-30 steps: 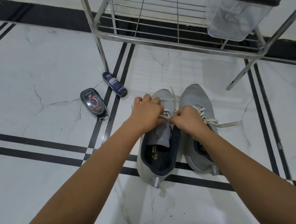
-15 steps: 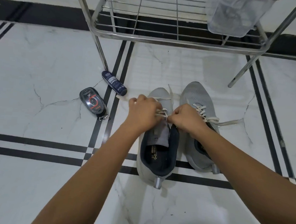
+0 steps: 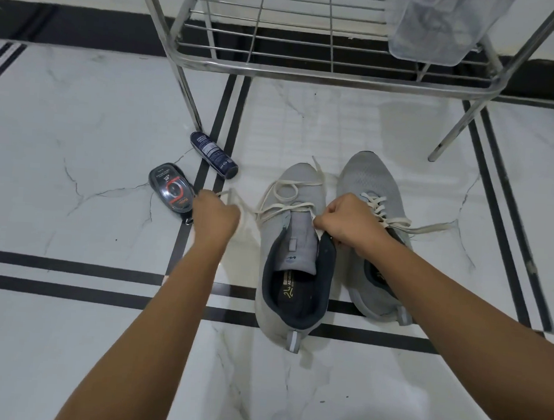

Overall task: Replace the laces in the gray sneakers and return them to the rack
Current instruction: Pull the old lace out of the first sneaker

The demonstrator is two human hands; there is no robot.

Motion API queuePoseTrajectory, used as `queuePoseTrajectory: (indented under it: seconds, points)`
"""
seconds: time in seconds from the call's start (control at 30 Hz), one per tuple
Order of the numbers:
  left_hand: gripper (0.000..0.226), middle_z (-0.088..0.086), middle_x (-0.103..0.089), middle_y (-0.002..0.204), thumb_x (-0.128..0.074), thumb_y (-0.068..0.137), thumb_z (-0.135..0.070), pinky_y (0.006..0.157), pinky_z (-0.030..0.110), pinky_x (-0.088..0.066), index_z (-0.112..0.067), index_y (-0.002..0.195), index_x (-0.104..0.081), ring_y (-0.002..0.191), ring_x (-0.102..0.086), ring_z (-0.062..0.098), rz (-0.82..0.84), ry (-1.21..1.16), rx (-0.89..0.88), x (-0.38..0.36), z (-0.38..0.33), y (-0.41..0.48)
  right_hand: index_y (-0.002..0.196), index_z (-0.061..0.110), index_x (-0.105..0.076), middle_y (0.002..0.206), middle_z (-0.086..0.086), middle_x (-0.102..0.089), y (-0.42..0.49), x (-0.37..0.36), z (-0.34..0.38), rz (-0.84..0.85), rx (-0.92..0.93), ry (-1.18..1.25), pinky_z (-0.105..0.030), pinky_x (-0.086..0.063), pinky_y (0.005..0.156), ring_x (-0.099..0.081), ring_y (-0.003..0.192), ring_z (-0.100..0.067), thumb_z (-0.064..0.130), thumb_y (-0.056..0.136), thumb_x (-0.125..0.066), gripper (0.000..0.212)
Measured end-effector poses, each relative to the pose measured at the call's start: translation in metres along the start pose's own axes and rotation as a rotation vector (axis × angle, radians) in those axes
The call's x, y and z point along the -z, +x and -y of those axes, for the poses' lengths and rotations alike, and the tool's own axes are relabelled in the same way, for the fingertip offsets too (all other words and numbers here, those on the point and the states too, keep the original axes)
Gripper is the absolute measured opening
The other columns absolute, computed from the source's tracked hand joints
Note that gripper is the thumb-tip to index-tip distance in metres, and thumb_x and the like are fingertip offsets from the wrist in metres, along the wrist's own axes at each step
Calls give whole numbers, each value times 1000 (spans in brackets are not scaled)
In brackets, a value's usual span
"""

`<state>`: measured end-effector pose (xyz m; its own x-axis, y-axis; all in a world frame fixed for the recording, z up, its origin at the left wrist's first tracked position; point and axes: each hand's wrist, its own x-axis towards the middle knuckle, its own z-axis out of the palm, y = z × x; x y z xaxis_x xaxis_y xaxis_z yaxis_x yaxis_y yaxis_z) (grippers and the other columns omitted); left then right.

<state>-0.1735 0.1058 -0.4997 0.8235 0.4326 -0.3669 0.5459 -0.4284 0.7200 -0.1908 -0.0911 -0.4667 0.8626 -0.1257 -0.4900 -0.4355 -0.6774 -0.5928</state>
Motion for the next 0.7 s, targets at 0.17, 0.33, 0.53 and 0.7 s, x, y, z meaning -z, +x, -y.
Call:
queuePoseTrajectory:
  seconds: [0.17,0.33,0.53,0.7]
  points:
    - [33,10,-59,123,-62,87,-19,97,37,-42,-10,118,-59,113,-54,29,263,360,-401,-21,-20,-12,68,6,-53,65,-9,-53,0,-4,7,23,34,-182,-23,-38,50,-56,62,-23,11,79,-60,14]
    - [29,14,-57,113,-47,95,-27,89,39,-38,-7,112,-57,109,-51,33,179,892,-631,-29,-28,-20,97,3,-59,95,-13,-62,4,-12,13,-2,82,-230,-33,-50,71,-60,87,-27,9,82,-57,16]
    - [27,-9,-46,56,-58,89,-28,57,24,-34,-15,66,-58,56,-45,7,651,317,-557,-13,-61,-40,73,8,-54,71,-17,-59,4,8,11,-120,27,155,-21,-37,40,-50,45,-21,14,90,-48,19]
    - [13,-3,-65,73,-67,84,-22,70,23,-45,-17,73,-71,67,-56,5,753,358,-520,-2,-71,-25,85,-6,-62,70,-14,-59,6,17,11,-174,94,124,-21,-39,52,-47,54,-14,14,86,-56,21]
